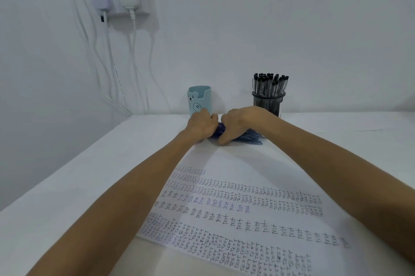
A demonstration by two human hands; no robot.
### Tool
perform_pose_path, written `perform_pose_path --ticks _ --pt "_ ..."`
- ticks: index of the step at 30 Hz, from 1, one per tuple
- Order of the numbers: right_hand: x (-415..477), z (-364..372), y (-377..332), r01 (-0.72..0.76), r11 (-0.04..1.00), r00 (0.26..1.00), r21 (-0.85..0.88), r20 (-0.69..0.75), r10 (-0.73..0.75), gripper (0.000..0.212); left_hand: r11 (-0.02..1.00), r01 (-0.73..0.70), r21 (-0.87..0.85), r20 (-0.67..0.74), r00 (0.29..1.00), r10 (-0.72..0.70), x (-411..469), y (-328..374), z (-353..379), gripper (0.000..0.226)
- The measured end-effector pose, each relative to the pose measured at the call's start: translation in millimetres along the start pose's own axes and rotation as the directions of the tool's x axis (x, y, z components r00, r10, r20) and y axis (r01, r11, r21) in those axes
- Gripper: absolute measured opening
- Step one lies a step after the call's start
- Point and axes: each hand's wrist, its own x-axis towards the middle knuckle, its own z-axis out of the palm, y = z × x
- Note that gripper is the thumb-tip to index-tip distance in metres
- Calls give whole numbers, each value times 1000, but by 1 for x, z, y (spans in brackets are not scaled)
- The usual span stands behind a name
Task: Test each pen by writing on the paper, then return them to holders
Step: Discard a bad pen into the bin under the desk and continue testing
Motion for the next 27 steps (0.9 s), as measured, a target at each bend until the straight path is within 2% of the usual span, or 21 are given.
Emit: perform_pose_path --ticks 3,6,11,14,17,20,24,27 --pt "-1 2 -4 36 996 999 -76 -26 -38 38 1000 -14 -21 3 1000 14 -2 2 1 40" --pt "0 4 -4 37 992 998 -120 -37 -42 39 999 11 -43 10 1000 -11 -4 0 -1 34" --pt "11 15 -2 36 997 997 -61 -65 -40 44 982 48 -181 47 998 -40 -7 -11 -7 33" --pt "11 22 -2 35 999 987 -19 -154 -37 42 956 67 -286 58 997 -53 -10 -16 -10 33" --pt "10 26 -3 43 999 975 21 -218 -37 40 897 133 -422 92 990 -104 -10 -22 -15 30" --pt "6 25 -2 69 998 969 3 -239 -66 37 807 201 -555 133 979 -153 -12 -27 -18 38" --pt "4 21 2 128 991 968 34 -223 -117 26 709 247 -661 169 969 -180 -20 -30 -22 45" --pt "5 19 8 122 991 974 58 -199 -108 25 638 261 -724 196 965 -173 -28 -25 -27 48"
